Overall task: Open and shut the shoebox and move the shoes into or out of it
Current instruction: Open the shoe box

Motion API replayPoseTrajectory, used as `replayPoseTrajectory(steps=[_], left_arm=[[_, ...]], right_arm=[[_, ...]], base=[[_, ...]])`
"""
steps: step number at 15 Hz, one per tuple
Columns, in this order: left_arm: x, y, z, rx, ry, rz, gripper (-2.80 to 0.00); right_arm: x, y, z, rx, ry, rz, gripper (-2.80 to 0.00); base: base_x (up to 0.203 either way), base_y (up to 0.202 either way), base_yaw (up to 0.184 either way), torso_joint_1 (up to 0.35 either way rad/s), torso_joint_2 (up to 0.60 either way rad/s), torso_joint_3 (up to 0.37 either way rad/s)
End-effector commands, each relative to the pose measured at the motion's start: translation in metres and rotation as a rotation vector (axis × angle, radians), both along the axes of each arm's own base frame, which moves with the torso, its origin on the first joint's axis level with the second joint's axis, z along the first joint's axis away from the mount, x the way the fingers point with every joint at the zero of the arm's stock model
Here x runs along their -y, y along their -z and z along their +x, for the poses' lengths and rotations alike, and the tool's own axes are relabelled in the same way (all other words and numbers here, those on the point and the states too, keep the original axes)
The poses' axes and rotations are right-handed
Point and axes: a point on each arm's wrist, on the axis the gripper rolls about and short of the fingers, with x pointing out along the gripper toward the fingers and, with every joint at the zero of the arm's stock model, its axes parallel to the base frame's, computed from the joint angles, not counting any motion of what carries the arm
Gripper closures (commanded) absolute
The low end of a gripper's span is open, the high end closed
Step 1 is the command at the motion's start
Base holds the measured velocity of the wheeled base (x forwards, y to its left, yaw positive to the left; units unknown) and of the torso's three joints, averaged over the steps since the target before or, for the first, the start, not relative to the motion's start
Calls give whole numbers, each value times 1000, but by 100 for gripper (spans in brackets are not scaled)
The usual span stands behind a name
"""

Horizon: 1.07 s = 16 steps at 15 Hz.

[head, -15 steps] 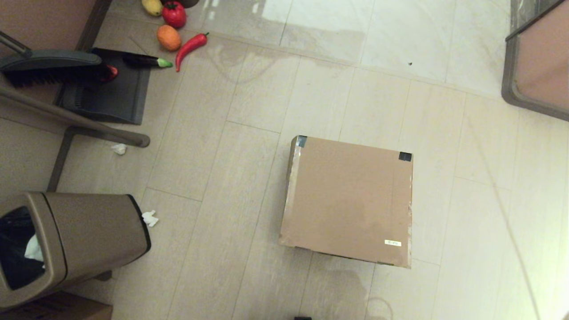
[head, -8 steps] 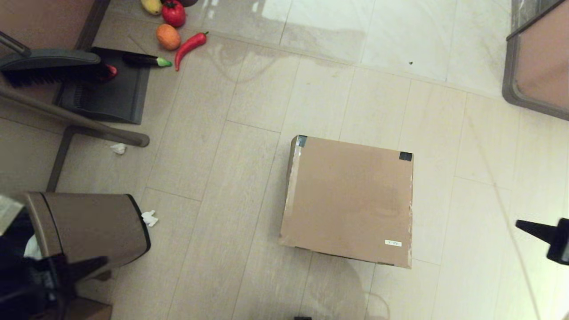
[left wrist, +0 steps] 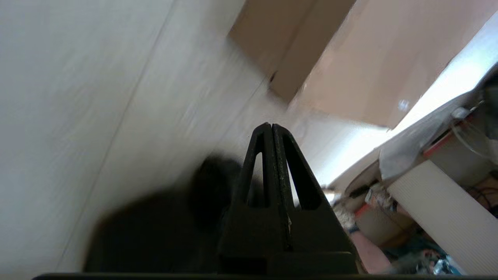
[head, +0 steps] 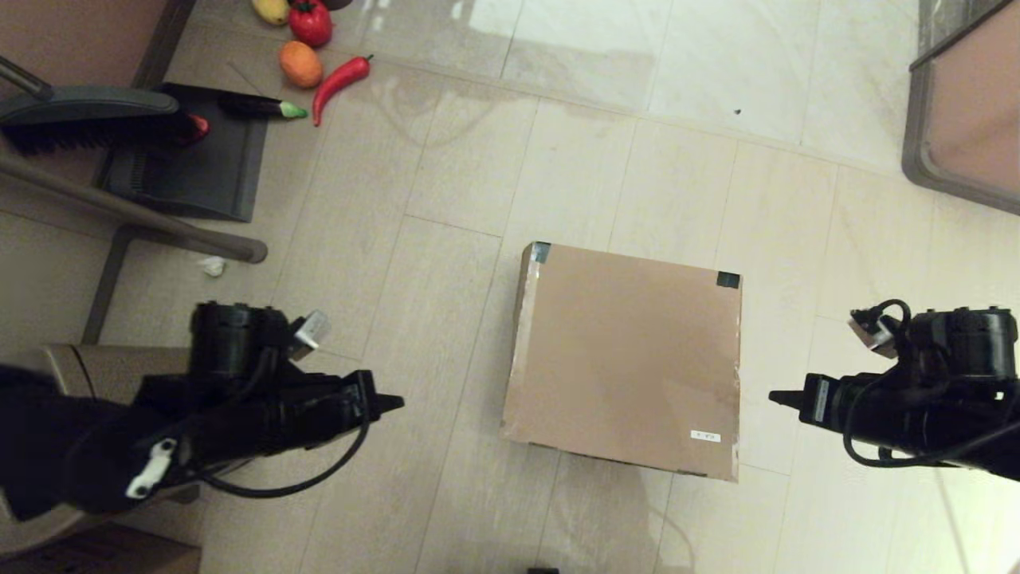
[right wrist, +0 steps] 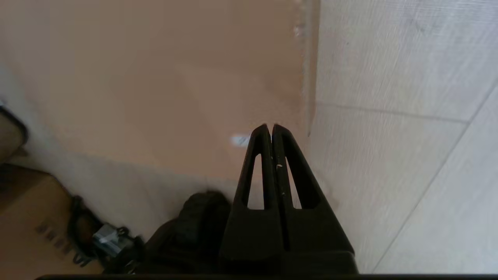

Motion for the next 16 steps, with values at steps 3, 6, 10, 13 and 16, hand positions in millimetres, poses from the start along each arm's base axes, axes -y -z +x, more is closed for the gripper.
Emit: replayPoseTrajectory(steps=[3,6,10,13,16], left_arm=[[59,54,62,67,17,16,0],[76,57,88,124,1,12,0],[84,72,109,142,-50,37,0],[88,74,118,137,-57,43,0],[100,77,127,139,-41,41,0]], right_arm=[[24,54,28,-68,25,-72,0],[30,63,31,-89,28,-83,0],[33,96,46,-83,-10,-39,0],[38,126,58,-30,-16,-30,0],[38,141,59,-51,-28,-10,0]], base=[[0,0,0,0,0,0],[0,0,0,0,0,0],[0,0,0,0,0,0],[0,0,0,0,0,0],[0,0,0,0,0,0]])
